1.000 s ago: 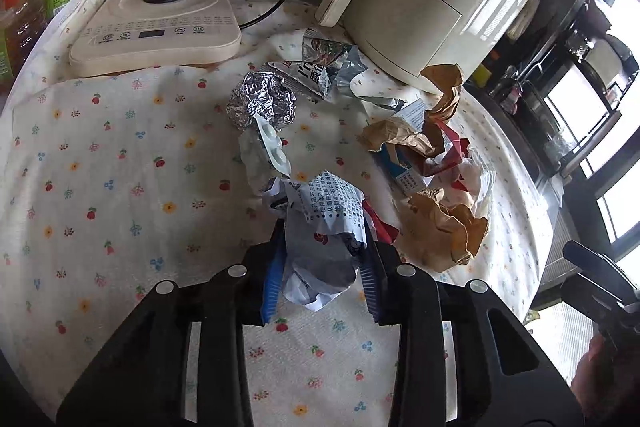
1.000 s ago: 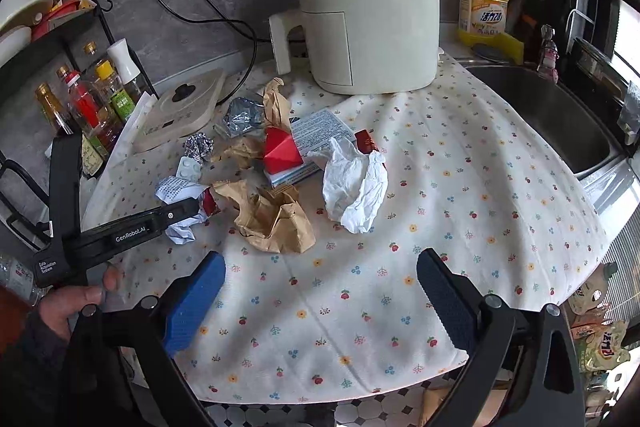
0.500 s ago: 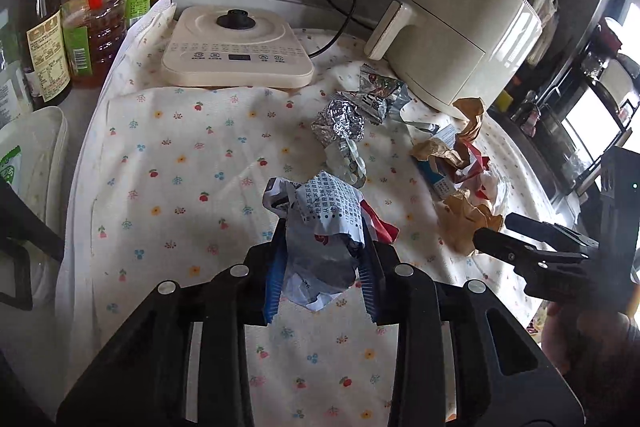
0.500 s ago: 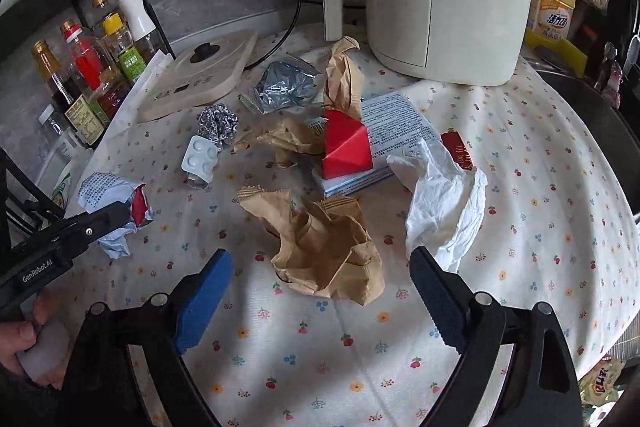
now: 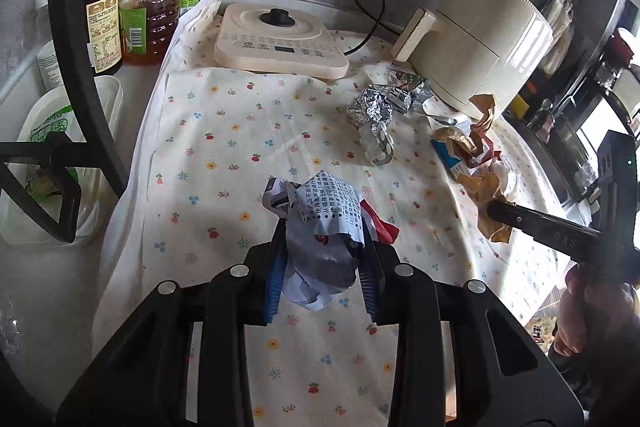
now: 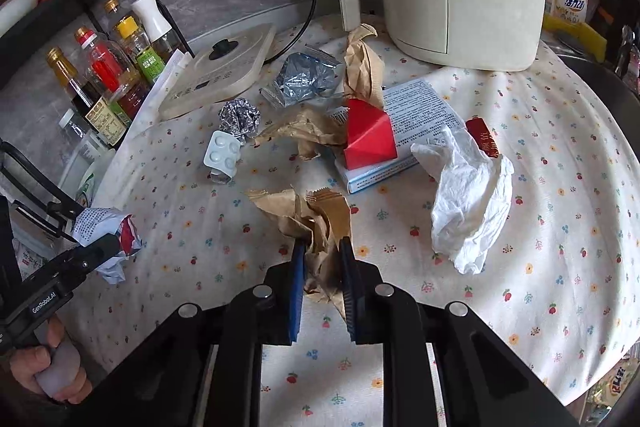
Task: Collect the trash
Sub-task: 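Carry wrapper and brown paper to the bucket and open both tools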
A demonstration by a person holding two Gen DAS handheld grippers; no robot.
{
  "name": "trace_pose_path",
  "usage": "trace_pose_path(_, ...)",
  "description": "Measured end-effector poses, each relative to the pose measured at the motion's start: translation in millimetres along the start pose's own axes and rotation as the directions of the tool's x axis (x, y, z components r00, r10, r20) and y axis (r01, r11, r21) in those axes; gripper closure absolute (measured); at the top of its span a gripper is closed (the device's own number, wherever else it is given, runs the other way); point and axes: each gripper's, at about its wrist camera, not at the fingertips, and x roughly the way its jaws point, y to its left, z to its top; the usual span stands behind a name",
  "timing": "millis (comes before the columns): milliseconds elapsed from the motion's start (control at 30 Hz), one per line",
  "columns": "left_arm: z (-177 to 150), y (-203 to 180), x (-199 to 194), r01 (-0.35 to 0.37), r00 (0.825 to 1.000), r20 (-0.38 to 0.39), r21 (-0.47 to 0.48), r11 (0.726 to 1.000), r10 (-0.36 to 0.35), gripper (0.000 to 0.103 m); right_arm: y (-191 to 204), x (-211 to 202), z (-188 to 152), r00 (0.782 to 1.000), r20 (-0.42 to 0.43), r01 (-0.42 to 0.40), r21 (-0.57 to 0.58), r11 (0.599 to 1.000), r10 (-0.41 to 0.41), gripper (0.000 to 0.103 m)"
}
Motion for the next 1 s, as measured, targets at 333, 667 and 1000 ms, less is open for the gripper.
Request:
trace_pose_path(333, -26, -26, -37, -0.049, 0.998, 0.05, -0.012, 0.999, 0.049, 0.071, -4, -48, -32, 0.997, 0.043, -0.058, -0.033, 0.998, 0.059, 0.086)
trace_pose_path(667, -79, -76, -69, -0.056, 0.997, 0.053, -0.006, 0.998, 0.057, 0.071, -30, -112, -83, 0.994, 0.066, -0.077, -0.072, 0.994, 0.081, 0.086)
trace_pose_path(1000, -121, -128, -91, -0.045, 0.998, 0.047, 0.026, 0.999, 0.044, 0.071, -85, -155, -133, 0.996, 0.068, -0.053, 0.002, 0.999, 0.053, 0.086)
